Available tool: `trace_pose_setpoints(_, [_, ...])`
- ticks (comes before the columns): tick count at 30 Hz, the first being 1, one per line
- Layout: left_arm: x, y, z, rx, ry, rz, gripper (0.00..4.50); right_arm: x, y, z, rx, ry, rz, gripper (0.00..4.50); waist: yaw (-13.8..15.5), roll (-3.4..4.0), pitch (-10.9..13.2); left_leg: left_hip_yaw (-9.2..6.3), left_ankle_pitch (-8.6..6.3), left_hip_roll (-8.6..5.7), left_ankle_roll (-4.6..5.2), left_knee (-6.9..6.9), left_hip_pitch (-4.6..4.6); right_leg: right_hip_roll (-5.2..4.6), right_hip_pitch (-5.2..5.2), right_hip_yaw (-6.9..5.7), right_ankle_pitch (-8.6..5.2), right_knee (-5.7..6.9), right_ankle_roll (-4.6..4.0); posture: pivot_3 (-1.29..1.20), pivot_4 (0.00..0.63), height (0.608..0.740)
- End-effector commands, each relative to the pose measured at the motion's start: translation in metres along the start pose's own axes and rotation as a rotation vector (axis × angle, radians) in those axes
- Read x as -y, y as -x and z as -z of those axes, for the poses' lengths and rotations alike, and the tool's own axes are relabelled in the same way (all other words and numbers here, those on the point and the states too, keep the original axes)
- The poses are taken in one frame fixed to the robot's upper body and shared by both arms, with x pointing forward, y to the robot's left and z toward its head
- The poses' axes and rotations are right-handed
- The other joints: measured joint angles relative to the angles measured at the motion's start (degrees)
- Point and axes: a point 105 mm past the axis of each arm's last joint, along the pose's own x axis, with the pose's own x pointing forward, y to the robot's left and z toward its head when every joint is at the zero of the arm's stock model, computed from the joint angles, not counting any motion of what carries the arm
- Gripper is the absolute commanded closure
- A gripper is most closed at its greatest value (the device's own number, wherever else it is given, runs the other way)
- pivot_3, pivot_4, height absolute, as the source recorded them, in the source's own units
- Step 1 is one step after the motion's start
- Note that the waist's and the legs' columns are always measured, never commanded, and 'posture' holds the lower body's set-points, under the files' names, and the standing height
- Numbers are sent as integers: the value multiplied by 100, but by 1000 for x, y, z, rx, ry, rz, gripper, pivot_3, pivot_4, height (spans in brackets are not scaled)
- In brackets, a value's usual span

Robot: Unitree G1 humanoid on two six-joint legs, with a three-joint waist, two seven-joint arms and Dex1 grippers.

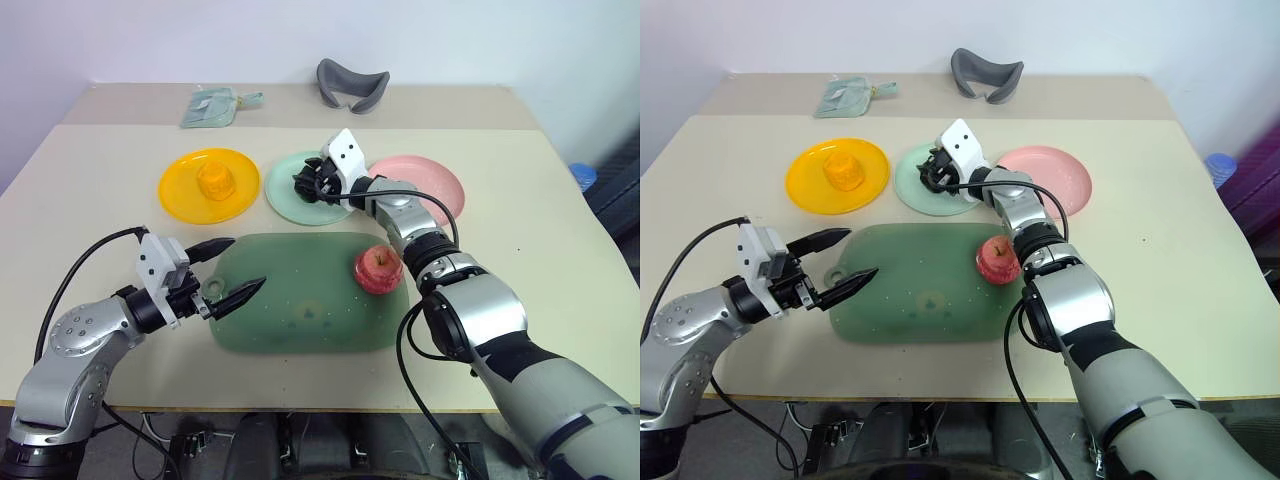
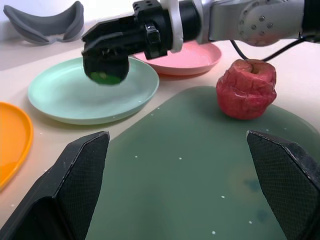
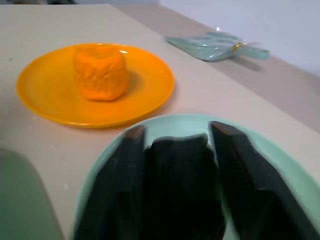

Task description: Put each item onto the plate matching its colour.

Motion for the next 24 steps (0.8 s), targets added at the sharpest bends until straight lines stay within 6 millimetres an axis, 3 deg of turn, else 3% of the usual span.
trace_pose_setpoints(1, [7,1,-12,26,-28,47,0,20,8,-23,90,48,64,583,8,0,0,0,0,0,0,0,0,0,0,0,0,0,0,0,150,740])
trace_pose_setpoints(2, [8,1,-13,26,-27,55,0,23,12,-23,94,49,62,126,13,0,0,-1,0,0,0,0,0,0,1,-1,0,0,0,0,150,740])
trace_pose_setpoints(8, [8,-8,-16,38,-22,99,0,55,54,-26,156,71,138,126,79,1,1,-1,0,-1,0,3,0,-1,3,0,0,-1,0,0,150,740])
trace_pose_setpoints(12, [11,-13,-17,46,-3,150,0,56,90,-14,123,81,124,126,96,1,0,-2,0,-2,0,4,0,-3,5,1,1,-3,1,0,150,740])
trace_pose_setpoints(15, [13,-15,-17,39,4,205,0,40,123,-1,54,38,73,126,110,2,1,-4,0,-1,0,1,0,-2,5,1,0,-5,1,0,150,740])
trace_pose_setpoints(20, [14,-15,-15,21,13,282,0,-12,169,14,-61,-60,-87,126,95,8,3,-3,0,-1,0,1,2,2,4,3,0,-4,1,0,150,740])
trace_pose_setpoints(24, [14,-18,-13,5,9,328,0,-44,184,18,-108,-136,-167,126,96,7,3,-4,0,-1,-1,1,5,4,7,3,0,-5,1,0,150,740])
